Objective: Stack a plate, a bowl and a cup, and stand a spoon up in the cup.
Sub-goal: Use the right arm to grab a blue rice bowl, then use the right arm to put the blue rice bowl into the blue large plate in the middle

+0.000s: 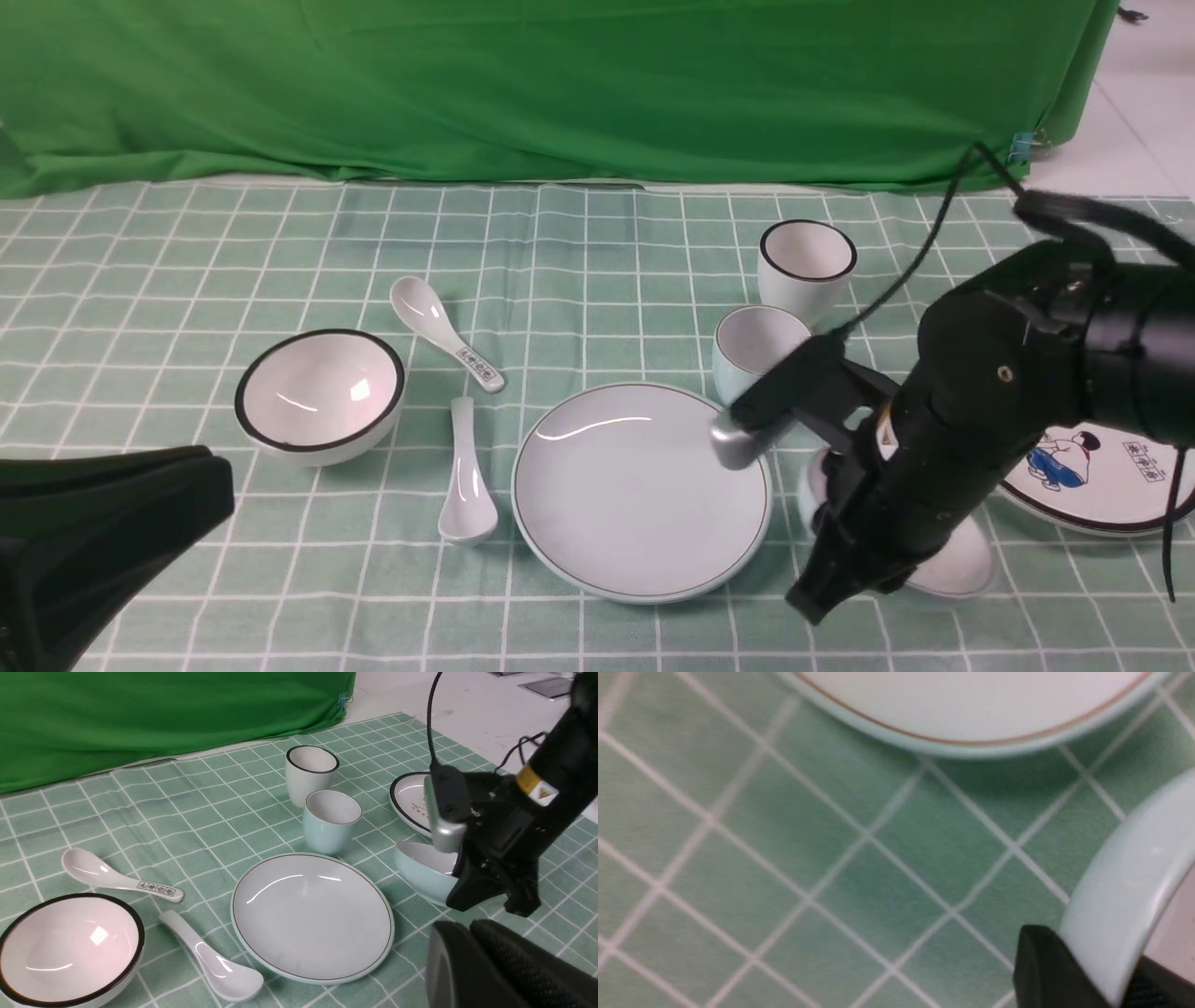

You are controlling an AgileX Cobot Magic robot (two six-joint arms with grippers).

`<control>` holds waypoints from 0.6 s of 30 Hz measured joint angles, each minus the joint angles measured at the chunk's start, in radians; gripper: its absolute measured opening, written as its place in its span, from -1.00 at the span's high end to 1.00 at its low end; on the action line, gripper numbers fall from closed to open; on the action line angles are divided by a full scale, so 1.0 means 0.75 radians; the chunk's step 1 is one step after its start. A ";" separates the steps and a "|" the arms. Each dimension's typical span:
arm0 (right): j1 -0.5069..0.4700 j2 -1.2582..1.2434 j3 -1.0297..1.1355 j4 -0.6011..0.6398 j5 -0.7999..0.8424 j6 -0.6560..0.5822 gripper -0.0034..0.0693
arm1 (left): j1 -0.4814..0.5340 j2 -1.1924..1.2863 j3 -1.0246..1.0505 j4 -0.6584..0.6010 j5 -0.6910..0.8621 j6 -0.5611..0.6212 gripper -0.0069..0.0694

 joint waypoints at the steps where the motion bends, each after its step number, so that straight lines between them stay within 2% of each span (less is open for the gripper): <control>1: 0.015 -0.006 -0.007 0.003 0.002 0.000 0.67 | 0.000 0.000 0.000 0.000 -0.001 0.002 0.77; 5: 0.140 0.035 -0.178 0.016 -0.039 0.001 0.67 | 0.000 0.000 0.000 0.005 -0.001 0.004 0.77; 8: 0.173 0.143 -0.290 0.018 -0.047 0.001 0.67 | 0.000 0.000 0.000 0.004 -0.001 0.007 0.77; 18: 0.182 0.441 -0.482 -0.030 -0.051 -0.033 0.67 | 0.000 0.000 0.000 0.004 -0.001 0.006 0.77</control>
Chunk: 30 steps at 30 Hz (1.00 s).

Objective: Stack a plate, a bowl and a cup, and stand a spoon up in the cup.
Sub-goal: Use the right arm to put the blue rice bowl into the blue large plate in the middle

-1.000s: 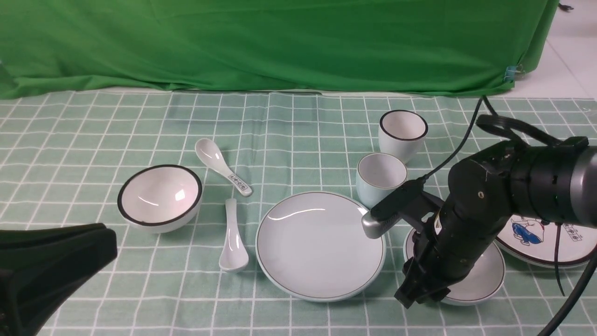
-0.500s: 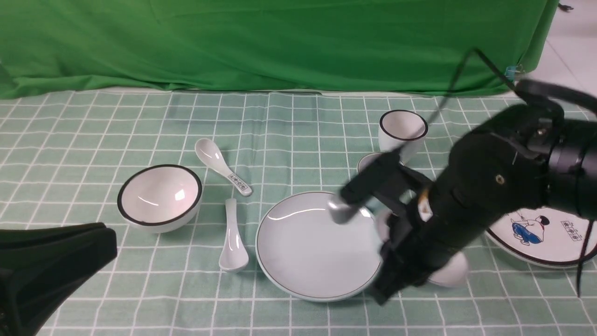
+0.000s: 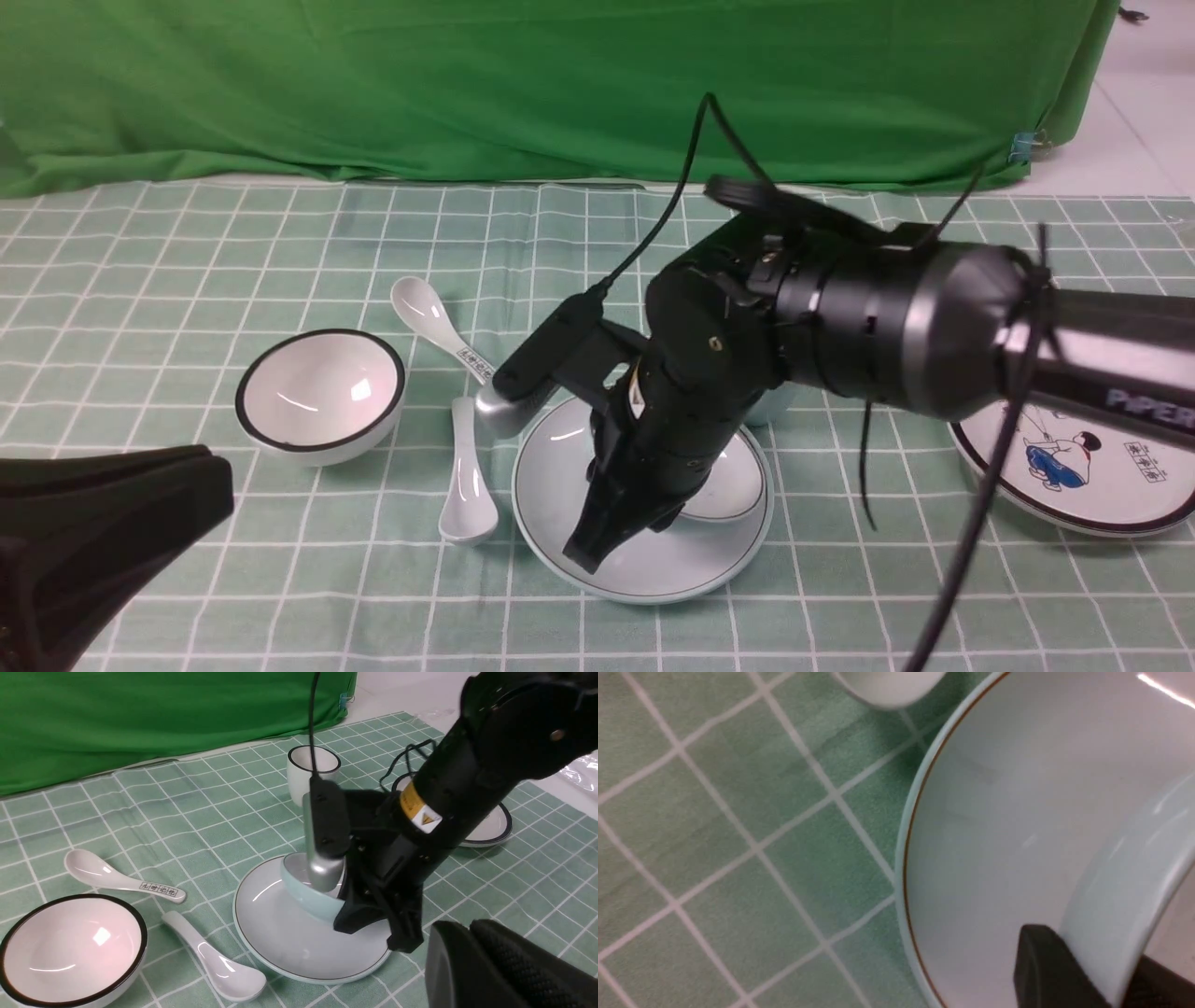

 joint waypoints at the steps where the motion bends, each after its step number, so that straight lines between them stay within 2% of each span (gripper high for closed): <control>1: 0.001 0.012 -0.011 -0.010 -0.002 -0.002 0.67 | 0.000 0.000 0.000 0.000 0.000 -0.005 0.77; 7: 0.005 0.030 -0.022 -0.019 -0.021 0.004 0.67 | 0.000 0.000 0.000 -0.001 0.000 -0.005 0.77; 9: 0.005 0.035 -0.022 -0.010 -0.023 0.005 0.61 | 0.000 0.000 0.000 -0.001 0.000 -0.005 0.77; 12: 0.007 0.048 -0.022 0.016 -0.025 0.026 0.37 | 0.000 0.000 0.000 -0.001 0.000 -0.005 0.77; 13: 0.008 0.051 -0.022 0.016 -0.025 0.046 0.15 | 0.000 0.000 0.000 -0.001 0.000 -0.005 0.77; 14: 0.008 0.051 -0.022 0.016 -0.025 0.046 0.13 | 0.000 0.000 0.000 -0.001 0.000 -0.005 0.77; 16: 0.010 0.052 -0.022 0.016 -0.027 0.083 -0.22 | 0.000 0.000 0.000 -0.001 0.000 -0.005 0.77; 20: 0.010 0.040 -0.030 0.032 -0.011 0.108 -0.42 | 0.000 0.000 0.000 -0.001 0.000 -0.005 0.77; 25: 0.010 -0.067 -0.113 0.042 0.073 0.110 -0.44 | 0.000 0.000 0.000 -0.001 0.000 -0.005 0.77; 30: -0.055 -0.211 -0.246 -0.043 0.261 0.108 -0.21 | 0.000 0.000 0.000 -0.001 0.000 -0.003 0.77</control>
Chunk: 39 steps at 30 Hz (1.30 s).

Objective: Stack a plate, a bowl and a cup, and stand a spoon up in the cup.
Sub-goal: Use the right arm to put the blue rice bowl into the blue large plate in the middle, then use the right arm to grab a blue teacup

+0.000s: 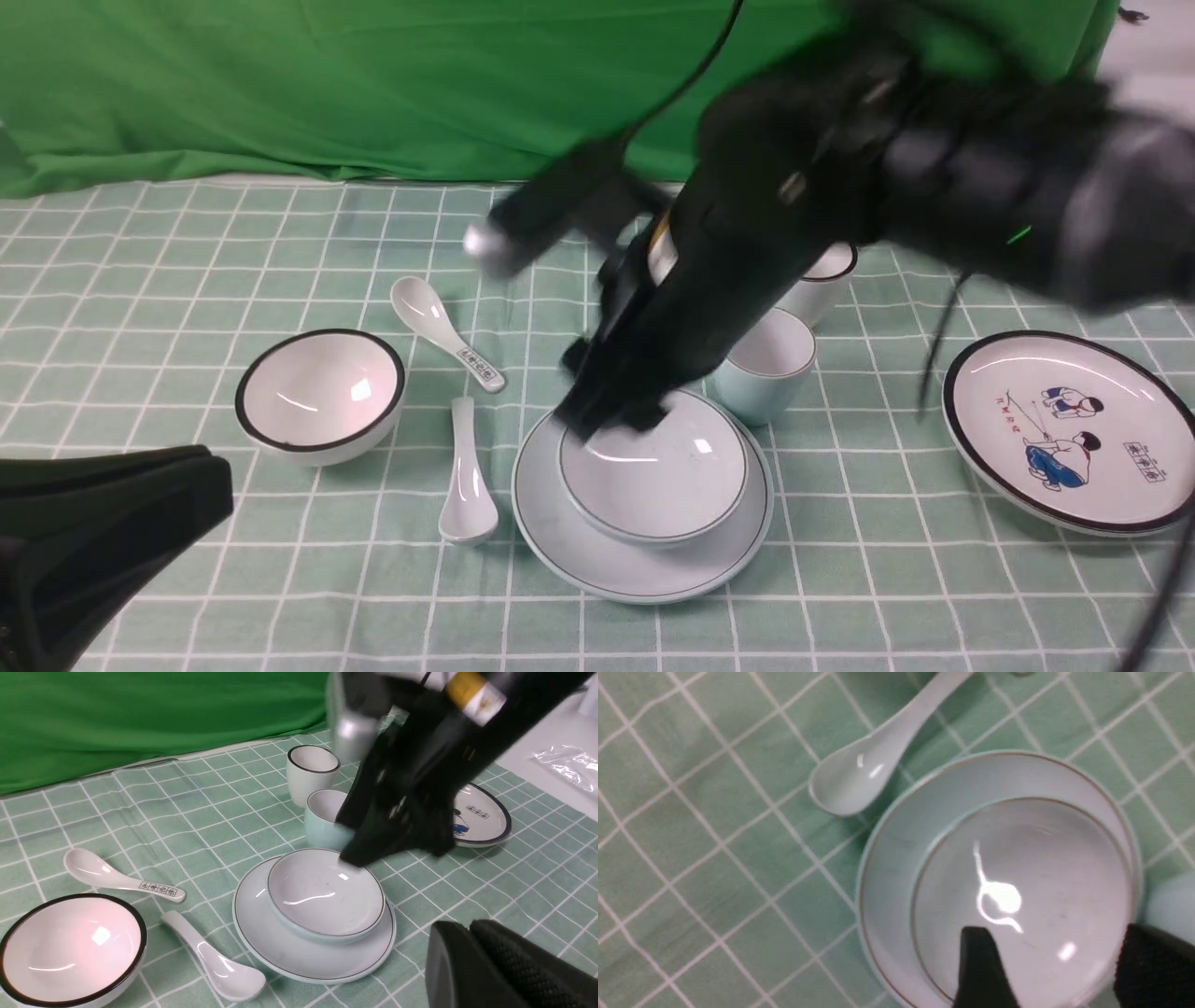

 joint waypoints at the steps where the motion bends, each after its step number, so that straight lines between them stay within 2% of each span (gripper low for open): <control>1: -0.050 -0.003 -0.038 -0.005 0.055 0.000 -0.16 | 0.000 0.000 0.000 0.000 0.000 0.000 0.77; 3: -0.108 0.012 -0.071 -0.006 0.126 -0.005 -0.13 | 0.000 0.000 0.000 0.000 0.000 0.000 0.77; 5: -0.231 0.076 -0.132 0.024 0.199 -0.038 -0.13 | 0.000 0.000 0.000 0.000 0.000 0.000 0.77; 6: -0.239 0.082 -0.141 0.028 0.201 -0.042 -0.13 | 0.000 0.000 0.000 0.000 0.000 0.000 0.77; 7: -0.302 0.147 -0.178 0.086 0.219 -0.070 -0.15 | 0.000 0.000 0.000 0.000 0.000 0.000 0.77; 9: -0.341 0.213 -0.222 0.136 0.233 -0.096 -0.20 | 0.000 0.000 0.000 0.000 0.000 0.000 0.77; 15: -0.368 0.363 -0.298 0.178 0.212 -0.118 -0.26 | 0.000 0.000 0.000 0.000 0.000 0.000 0.77; 23: -0.370 0.475 -0.311 0.146 0.121 -0.121 -0.25 | 0.000 0.000 0.000 0.000 0.001 0.000 0.77; 26: -0.370 0.508 -0.311 0.142 0.087 -0.123 -0.07 | 0.000 0.000 0.000 0.000 0.002 -0.001 0.77; 30: -0.370 0.514 -0.311 0.141 0.075 -0.123 0.39 | 0.000 0.000 0.000 0.000 0.007 -0.003 0.77; 33: -0.370 0.514 -0.311 0.146 0.092 -0.139 0.65 | 0.000 0.000 0.000 0.000 0.016 -0.003 0.77; 39: -0.362 0.467 -0.311 0.179 0.233 -0.214 0.67 | 0.000 0.000 0.000 0.001 0.025 0.001 0.77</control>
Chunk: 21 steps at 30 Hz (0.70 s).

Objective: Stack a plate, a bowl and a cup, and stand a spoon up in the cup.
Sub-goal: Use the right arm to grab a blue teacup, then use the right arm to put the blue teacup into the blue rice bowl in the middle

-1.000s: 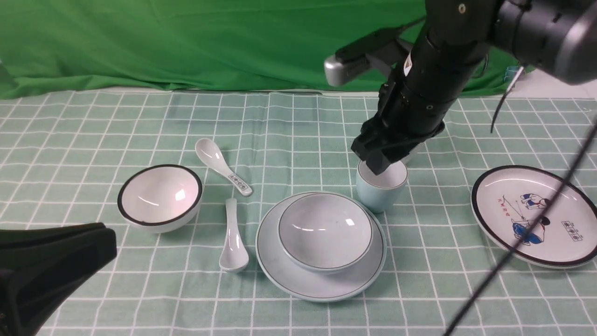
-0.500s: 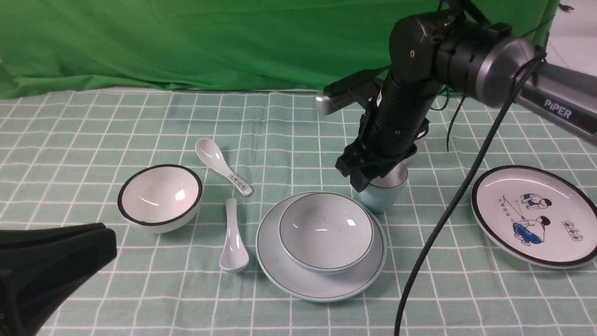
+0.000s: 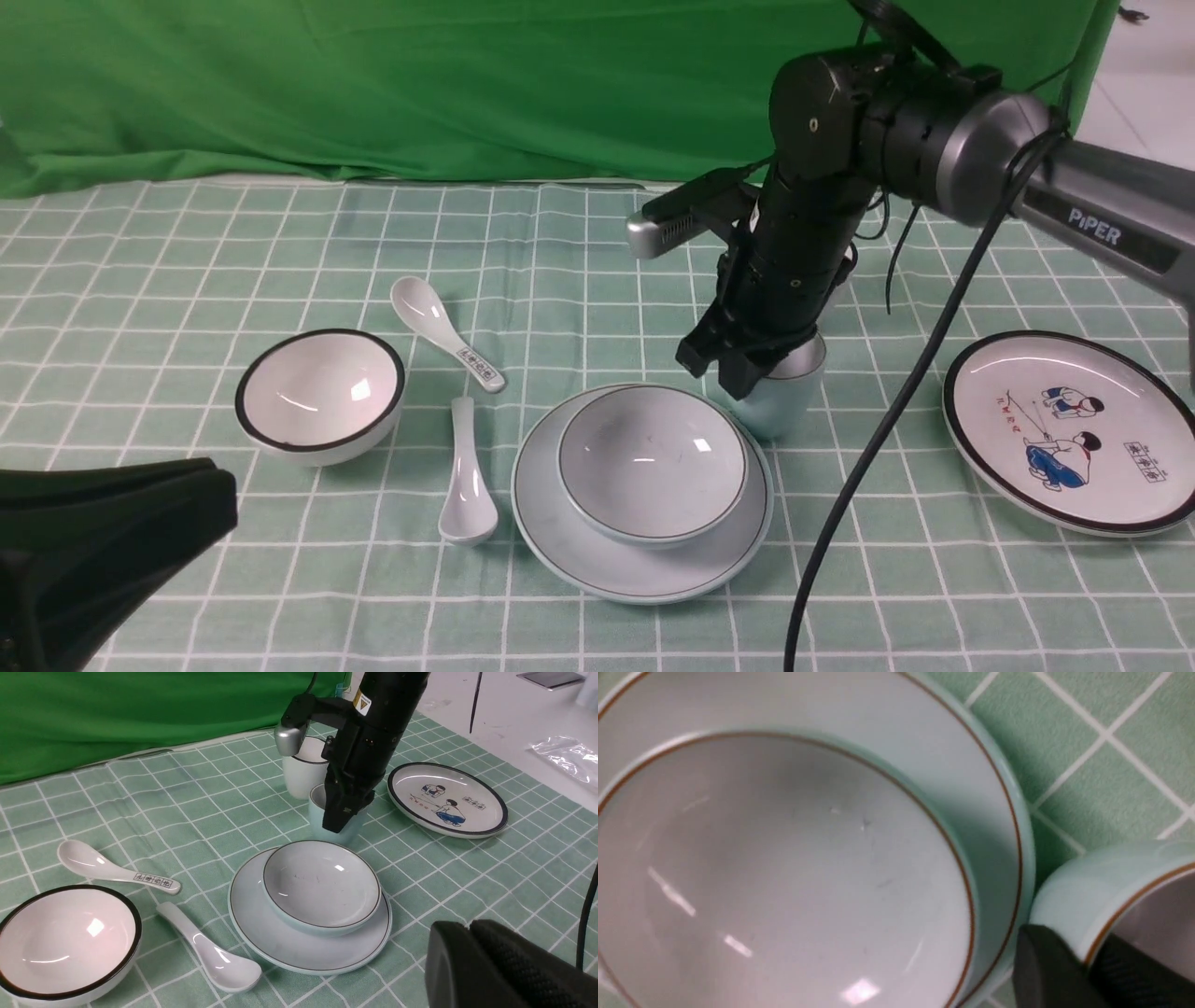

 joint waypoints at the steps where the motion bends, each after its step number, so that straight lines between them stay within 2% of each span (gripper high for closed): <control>1: 0.019 -0.049 0.000 0.003 0.037 -0.002 0.67 | 0.000 0.000 0.000 0.000 0.000 0.003 0.77; 4: 0.071 -0.132 0.001 0.013 0.061 0.000 0.67 | 0.000 0.000 0.000 0.000 0.001 0.005 0.77; 10: 0.274 -0.235 0.041 0.055 0.075 0.009 0.67 | 0.000 0.000 0.000 0.000 0.004 0.009 0.77; 15: 0.322 -0.210 0.202 0.063 -0.097 0.042 0.67 | 0.000 0.000 0.000 0.000 0.022 0.010 0.77; 21: 0.305 -0.196 0.268 0.051 -0.217 0.063 0.67 | 0.000 0.000 0.000 0.004 0.035 0.013 0.77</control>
